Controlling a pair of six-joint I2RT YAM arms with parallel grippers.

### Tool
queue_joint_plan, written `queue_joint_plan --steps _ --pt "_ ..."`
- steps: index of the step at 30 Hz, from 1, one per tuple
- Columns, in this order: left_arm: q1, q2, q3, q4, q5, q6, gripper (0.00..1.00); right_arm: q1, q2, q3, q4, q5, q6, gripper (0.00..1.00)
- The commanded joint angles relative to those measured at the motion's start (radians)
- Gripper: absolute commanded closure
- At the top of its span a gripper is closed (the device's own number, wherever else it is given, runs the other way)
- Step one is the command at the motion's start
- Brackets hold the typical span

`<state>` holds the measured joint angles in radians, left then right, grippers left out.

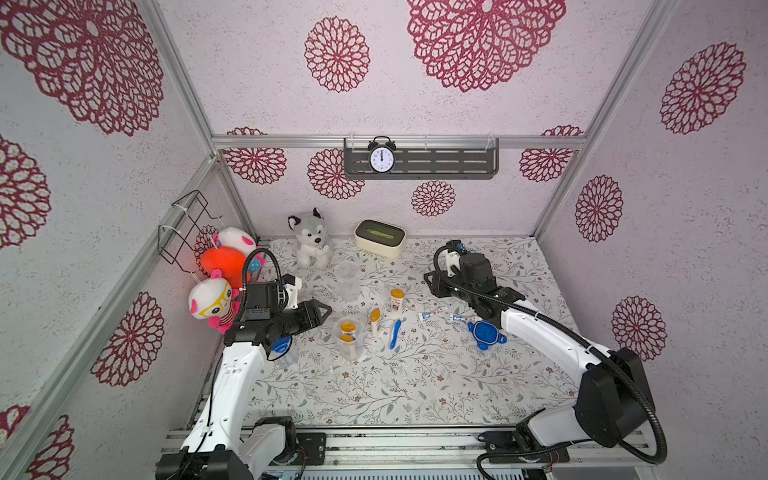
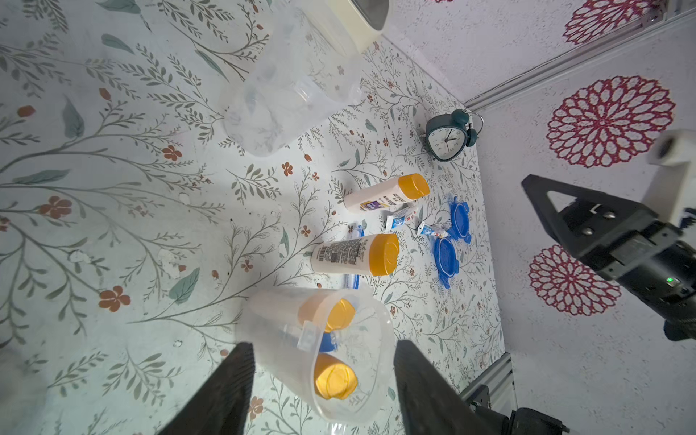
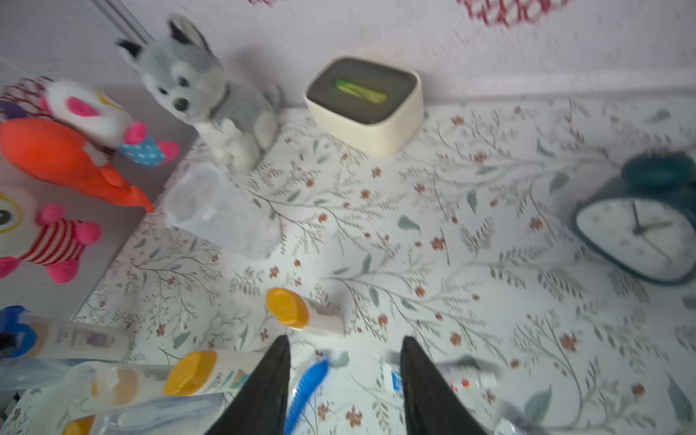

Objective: Pack away toiletry kits
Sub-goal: Pick up the toiletry item from the center of the board.

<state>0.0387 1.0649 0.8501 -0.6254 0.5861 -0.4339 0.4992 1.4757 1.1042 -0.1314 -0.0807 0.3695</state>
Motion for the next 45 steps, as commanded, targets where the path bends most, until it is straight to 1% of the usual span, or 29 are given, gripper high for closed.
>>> queue_joint_plan --steps 1,3,7,10,13,17,21,27,35,40,45 --pt "-0.008 0.006 0.022 -0.011 0.012 0.020 0.37 -0.038 0.063 0.049 -0.268 -0.018 0.075 0.53" --pt "-0.008 0.008 0.024 -0.018 0.009 0.023 0.37 -0.053 0.110 0.071 -0.300 -0.025 0.111 0.54" --pt "-0.008 0.006 0.023 -0.021 0.008 0.022 0.37 -0.063 0.203 0.111 -0.336 -0.041 0.126 0.53" --pt "-0.008 0.001 0.023 -0.022 0.009 0.023 0.36 -0.071 0.262 0.134 -0.354 -0.016 0.132 0.51" --pt "-0.008 0.000 0.023 -0.022 0.013 0.023 0.36 -0.090 0.290 0.126 -0.330 0.000 0.152 0.53" --pt "-0.009 -0.001 0.023 -0.022 0.017 0.026 0.36 -0.114 0.318 0.109 -0.284 -0.025 0.189 0.56" --pt "-0.007 -0.001 0.023 -0.022 0.021 0.025 0.36 -0.123 0.335 0.101 -0.239 -0.044 0.223 0.51" --pt "-0.007 -0.006 0.023 -0.022 0.021 0.026 0.36 -0.141 0.389 0.115 -0.184 -0.097 0.266 0.50" --pt "-0.005 -0.006 0.024 -0.023 0.018 0.028 0.36 -0.142 0.449 0.149 -0.170 -0.109 0.271 0.53" --pt "-0.002 -0.003 0.027 -0.023 0.018 0.029 0.36 -0.136 0.524 0.226 -0.179 -0.125 0.236 0.57" --pt "0.001 0.000 0.027 -0.023 0.017 0.031 0.36 -0.123 0.547 0.283 -0.231 -0.061 0.195 0.62"
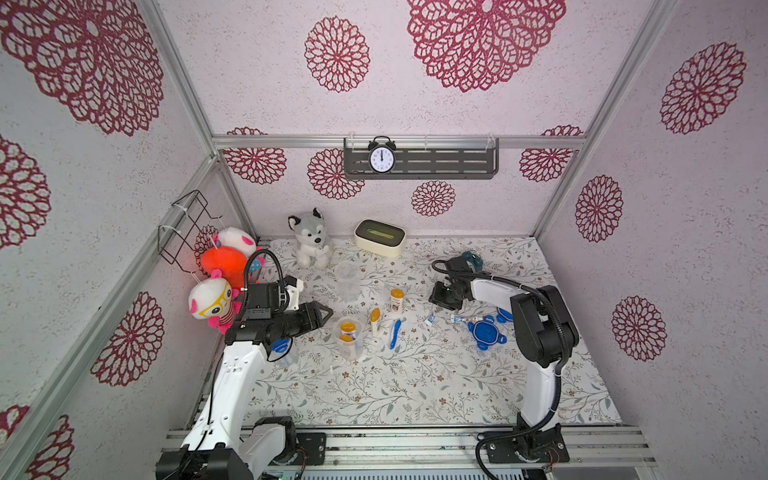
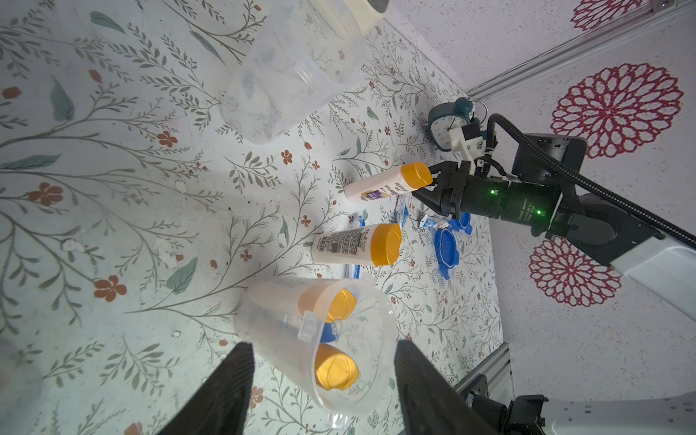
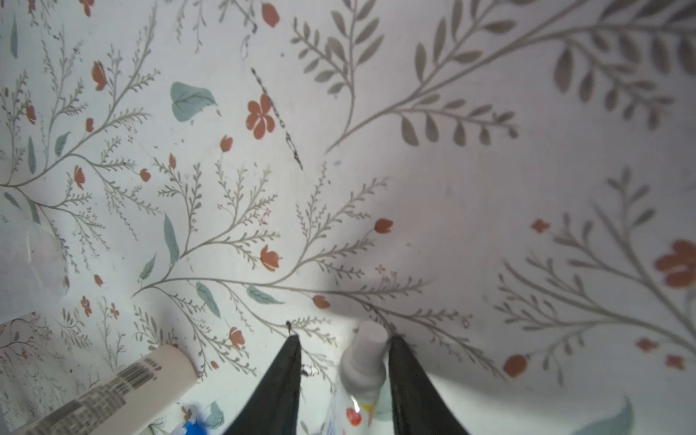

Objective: Pack away toiletry kits
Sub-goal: Pick up the toiletry item from the center of the board.

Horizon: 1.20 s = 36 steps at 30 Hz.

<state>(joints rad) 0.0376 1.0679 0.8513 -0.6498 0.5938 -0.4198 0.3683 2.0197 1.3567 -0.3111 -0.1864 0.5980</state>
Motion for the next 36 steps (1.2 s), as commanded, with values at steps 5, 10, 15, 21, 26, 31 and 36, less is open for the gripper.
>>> queue_joint_plan --steps 5,10,15,21,26,31,36 --pt "0.005 0.002 0.029 0.001 0.011 0.017 0.36 0.010 0.019 0.083 -0.116 0.085 -0.080 0.65" --pt "0.008 0.004 0.031 0.002 0.016 0.016 0.36 0.012 0.056 0.136 -0.173 0.084 -0.102 0.68" --pt "0.009 -0.003 0.028 0.001 0.018 0.015 0.36 0.018 0.082 0.155 -0.195 0.085 -0.105 0.72" --pt "0.009 -0.007 0.028 0.004 0.027 0.015 0.36 0.019 0.106 0.178 -0.216 0.100 -0.114 0.78" --pt "0.009 -0.010 0.028 0.004 0.028 0.016 0.36 0.020 0.134 0.220 -0.260 0.113 -0.132 0.83" --pt "0.010 -0.013 0.026 0.001 0.025 0.015 0.36 0.024 0.152 0.243 -0.290 0.128 -0.144 0.87" --pt "0.010 -0.014 0.026 0.002 0.018 0.017 0.36 0.028 0.118 0.239 -0.285 0.150 -0.150 0.90"
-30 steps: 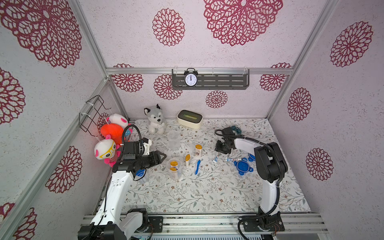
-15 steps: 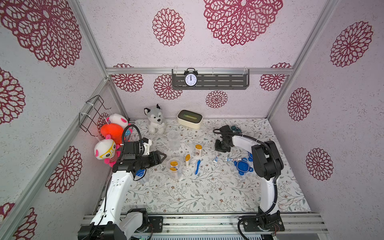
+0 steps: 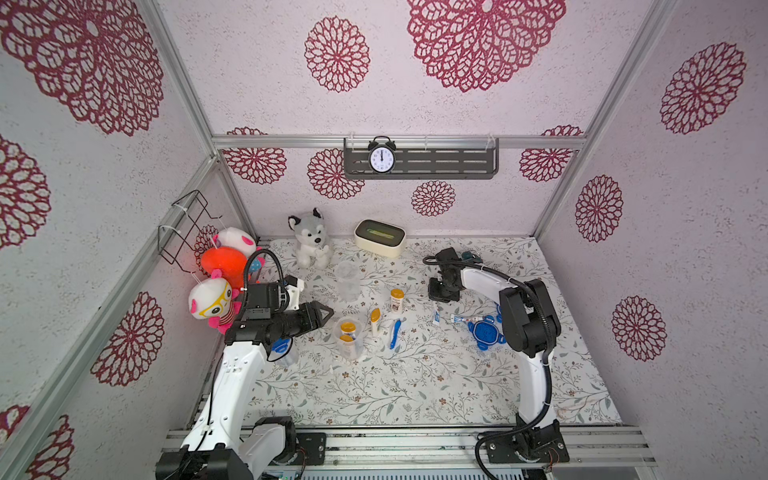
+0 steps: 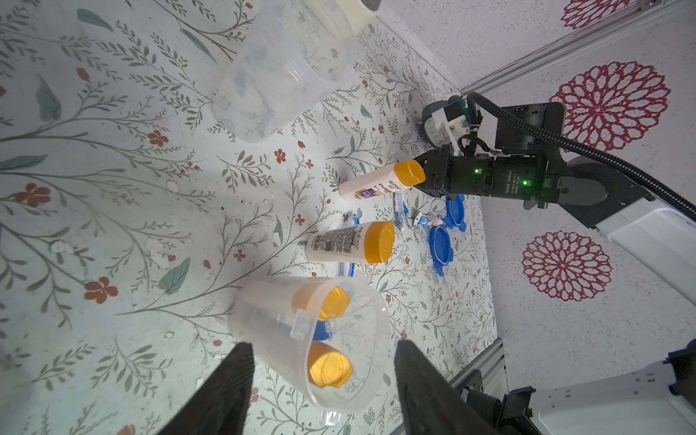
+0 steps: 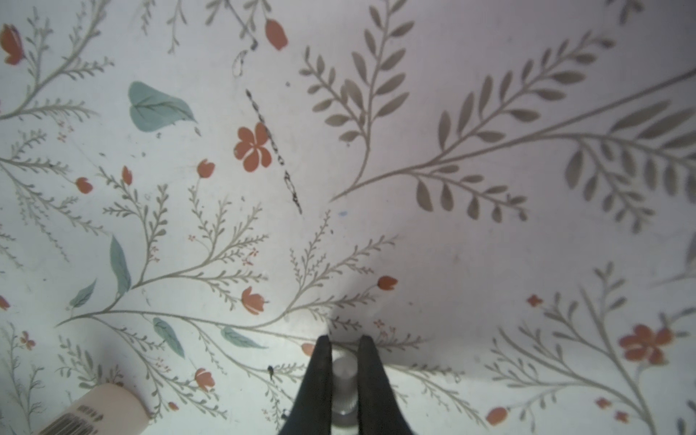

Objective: Pack away toiletry kits
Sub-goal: Pick up the toiletry item from the center of the board, then place the toiletry item into the container.

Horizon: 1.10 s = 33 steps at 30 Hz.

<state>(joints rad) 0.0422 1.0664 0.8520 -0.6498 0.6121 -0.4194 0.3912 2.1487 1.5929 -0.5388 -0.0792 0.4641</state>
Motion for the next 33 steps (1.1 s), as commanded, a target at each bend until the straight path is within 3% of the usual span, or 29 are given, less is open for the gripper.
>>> queue_joint_plan --steps 1,5,10,18,25,33 --pt "0.005 -0.012 0.025 0.002 -0.002 0.016 0.36 0.005 -0.027 -0.002 -0.049 0.048 -0.017 0.91" --pt "0.006 -0.012 0.028 -0.001 -0.014 0.018 0.37 0.008 -0.144 -0.047 0.017 0.028 -0.013 0.92" --pt "0.009 -0.016 0.032 -0.008 -0.043 0.021 0.37 0.028 -0.373 -0.186 0.232 -0.036 -0.041 0.93" --pt "0.010 -0.014 0.031 -0.013 -0.070 0.015 0.37 0.187 -0.674 -0.403 0.693 -0.232 -0.215 0.97" --pt "0.010 -0.011 0.035 -0.019 -0.073 0.012 0.37 0.364 -0.616 -0.430 1.136 -0.418 -0.276 0.97" --pt "0.012 -0.019 0.038 -0.021 -0.082 0.016 0.37 0.473 -0.494 -0.447 1.367 -0.430 -0.303 0.97"
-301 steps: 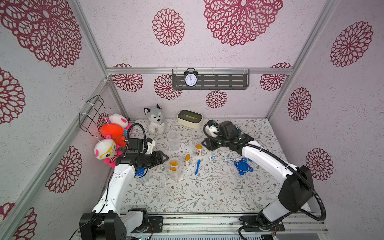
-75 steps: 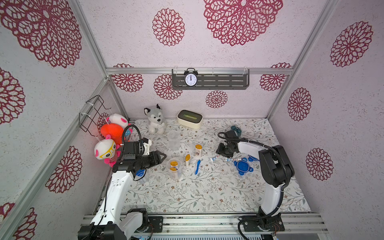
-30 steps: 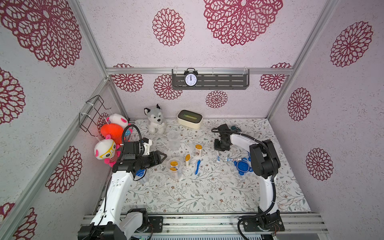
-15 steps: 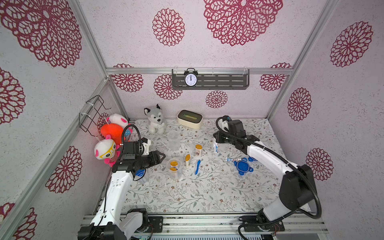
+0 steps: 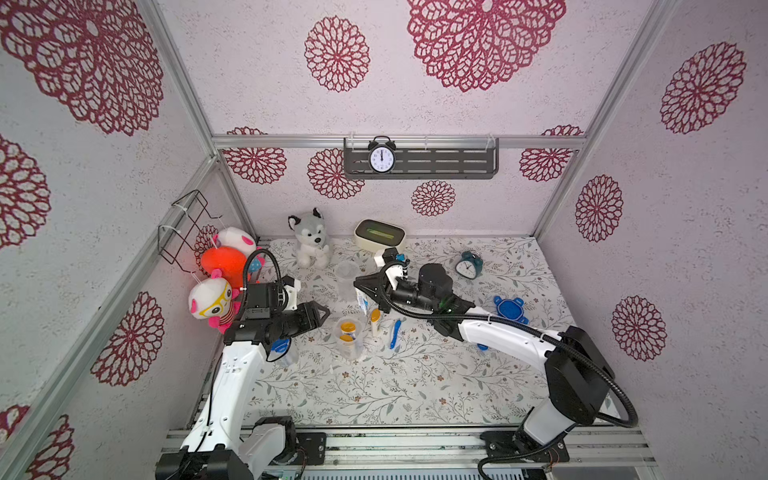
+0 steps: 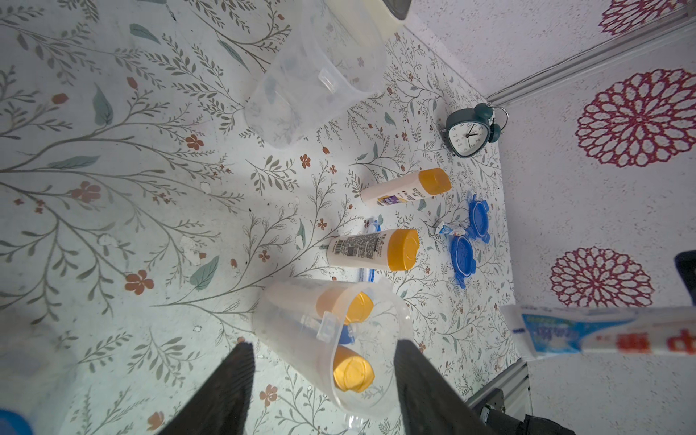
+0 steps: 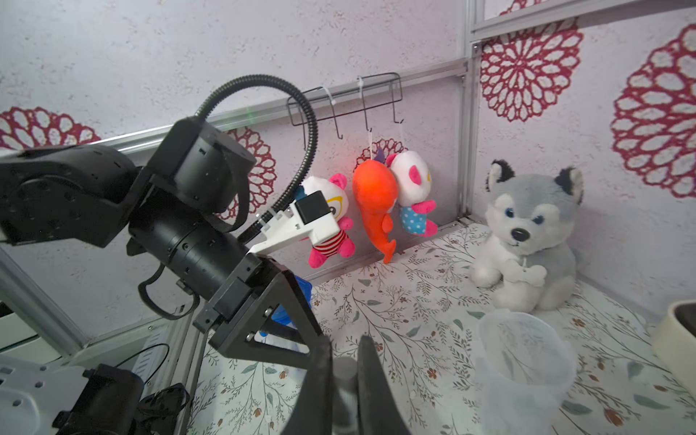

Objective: Pack away toiletry kits
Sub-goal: Place the toiletry item into the container.

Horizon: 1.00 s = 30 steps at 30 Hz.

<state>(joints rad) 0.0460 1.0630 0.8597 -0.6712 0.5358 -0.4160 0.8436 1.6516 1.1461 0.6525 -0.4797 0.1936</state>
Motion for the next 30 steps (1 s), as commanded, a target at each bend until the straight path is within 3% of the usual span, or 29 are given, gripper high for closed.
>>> queue_joint_plan --steps 1,18,26,30 --pt "0.008 -0.016 0.030 0.000 -0.005 0.014 0.37 0.027 0.013 -0.007 0.190 -0.025 -0.033 0.97" --pt "0.009 0.004 0.028 0.006 0.014 0.010 0.37 0.057 0.110 -0.103 0.340 -0.003 -0.014 0.98" --pt "0.011 -0.004 0.020 0.021 0.134 0.046 0.38 0.067 0.131 -0.129 0.351 0.012 -0.043 0.98" --pt "0.015 -0.012 0.024 0.000 0.127 0.061 0.38 0.075 0.128 -0.143 0.330 0.023 -0.077 0.98"
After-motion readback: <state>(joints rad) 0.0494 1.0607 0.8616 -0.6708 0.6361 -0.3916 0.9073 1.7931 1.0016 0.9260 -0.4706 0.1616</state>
